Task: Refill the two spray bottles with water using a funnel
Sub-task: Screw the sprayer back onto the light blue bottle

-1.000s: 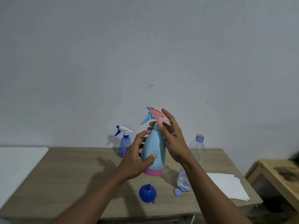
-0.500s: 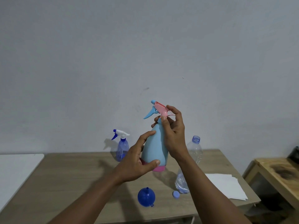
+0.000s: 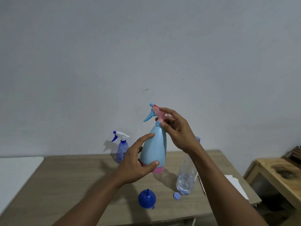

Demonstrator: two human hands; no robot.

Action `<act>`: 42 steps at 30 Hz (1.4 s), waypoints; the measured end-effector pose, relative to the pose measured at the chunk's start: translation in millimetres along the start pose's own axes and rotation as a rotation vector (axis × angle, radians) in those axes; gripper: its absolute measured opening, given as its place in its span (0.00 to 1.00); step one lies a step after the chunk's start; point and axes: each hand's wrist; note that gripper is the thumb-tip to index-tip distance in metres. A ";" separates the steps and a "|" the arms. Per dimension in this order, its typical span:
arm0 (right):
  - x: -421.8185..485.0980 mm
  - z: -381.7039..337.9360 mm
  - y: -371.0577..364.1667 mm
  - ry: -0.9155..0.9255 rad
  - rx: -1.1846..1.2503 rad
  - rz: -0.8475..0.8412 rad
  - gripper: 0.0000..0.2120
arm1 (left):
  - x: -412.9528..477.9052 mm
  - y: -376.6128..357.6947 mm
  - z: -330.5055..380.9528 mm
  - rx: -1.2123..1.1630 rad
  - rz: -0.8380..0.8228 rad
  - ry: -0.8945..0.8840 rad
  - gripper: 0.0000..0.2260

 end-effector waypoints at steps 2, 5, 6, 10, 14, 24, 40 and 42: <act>2.0 -1.1 4.7 -0.007 -0.065 -0.019 0.18 | -0.1 0.4 -0.2 0.031 0.001 -0.018 0.38; 3.9 0.5 9.2 -0.021 -0.089 0.024 0.15 | 0.4 1.4 0.6 0.064 0.005 -0.046 0.38; 4.3 0.6 9.5 -0.014 -0.099 0.043 0.13 | 0.9 1.7 1.2 0.080 0.006 -0.062 0.37; 6.6 0.1 11.8 -0.009 -0.189 0.049 0.05 | 2.4 4.1 1.6 0.148 0.003 -0.111 0.37; 8.5 -5.4 20.7 -0.013 -0.179 -0.022 0.05 | 2.5 8.3 3.4 0.201 -0.028 -0.154 0.37; 9.3 -12.9 22.1 0.010 -0.282 -0.035 0.08 | 2.2 8.3 4.2 0.267 -0.034 -0.217 0.35; 8.3 -5.5 16.4 0.002 -0.364 -0.031 0.06 | -0.6 7.1 -5.5 0.345 -0.057 -0.229 0.36; 8.0 -7.5 20.4 -0.037 -0.359 -0.077 0.07 | -1.2 8.4 -7.3 0.349 -0.061 -0.234 0.36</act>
Point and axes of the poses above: each hand's wrist, its own x-axis towards the middle knuckle, its own y-axis out of the back of the hand, z = x × y, and after that the axes turned 11 degrees about -y, right-handed
